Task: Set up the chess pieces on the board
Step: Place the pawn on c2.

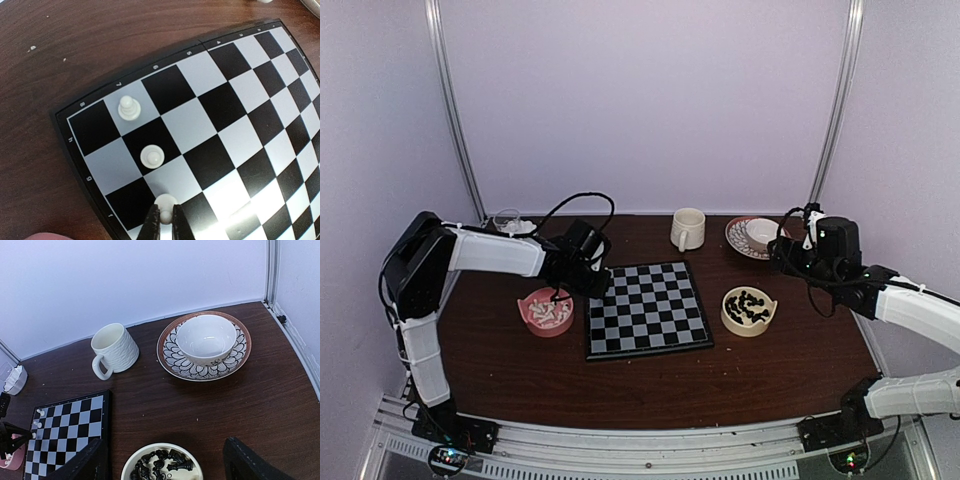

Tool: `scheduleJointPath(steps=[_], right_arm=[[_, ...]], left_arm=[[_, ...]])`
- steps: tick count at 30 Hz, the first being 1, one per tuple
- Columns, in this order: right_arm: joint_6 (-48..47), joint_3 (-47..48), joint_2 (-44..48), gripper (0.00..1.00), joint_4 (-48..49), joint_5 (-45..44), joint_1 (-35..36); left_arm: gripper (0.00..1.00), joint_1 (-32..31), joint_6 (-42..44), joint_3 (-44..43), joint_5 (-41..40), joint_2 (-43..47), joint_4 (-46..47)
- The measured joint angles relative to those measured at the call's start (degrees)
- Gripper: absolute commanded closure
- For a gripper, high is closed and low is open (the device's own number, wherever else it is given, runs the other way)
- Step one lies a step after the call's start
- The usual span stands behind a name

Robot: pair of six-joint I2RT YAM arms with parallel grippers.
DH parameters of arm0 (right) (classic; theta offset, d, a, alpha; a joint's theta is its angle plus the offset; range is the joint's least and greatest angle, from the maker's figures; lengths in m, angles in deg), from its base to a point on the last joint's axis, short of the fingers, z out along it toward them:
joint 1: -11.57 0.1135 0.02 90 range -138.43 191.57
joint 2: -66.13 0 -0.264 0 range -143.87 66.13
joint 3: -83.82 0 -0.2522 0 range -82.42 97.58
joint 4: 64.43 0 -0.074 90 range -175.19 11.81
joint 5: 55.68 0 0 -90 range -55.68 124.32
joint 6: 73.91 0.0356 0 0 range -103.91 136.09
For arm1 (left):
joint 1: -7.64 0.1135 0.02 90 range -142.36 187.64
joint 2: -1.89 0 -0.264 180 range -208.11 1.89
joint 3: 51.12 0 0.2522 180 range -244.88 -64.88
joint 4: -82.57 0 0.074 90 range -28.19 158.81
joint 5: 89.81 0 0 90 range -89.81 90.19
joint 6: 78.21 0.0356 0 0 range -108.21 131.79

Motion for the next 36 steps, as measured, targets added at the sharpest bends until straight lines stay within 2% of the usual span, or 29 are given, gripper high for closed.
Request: scheduleJointPath(steps=[29,36], right_arm=[[0.00,0.00,-0.07,0.17,0.00,0.00,0.00],[0.00,0.00,-0.07,0.17,-0.02,0.00,0.00]], left_arm=[[0.90,-0.63,1.68,-3.74,-1.53,-3.15,-2.67],[0.81,-0.63,1.68,-4.42,-1.27,-3.89,-2.71]])
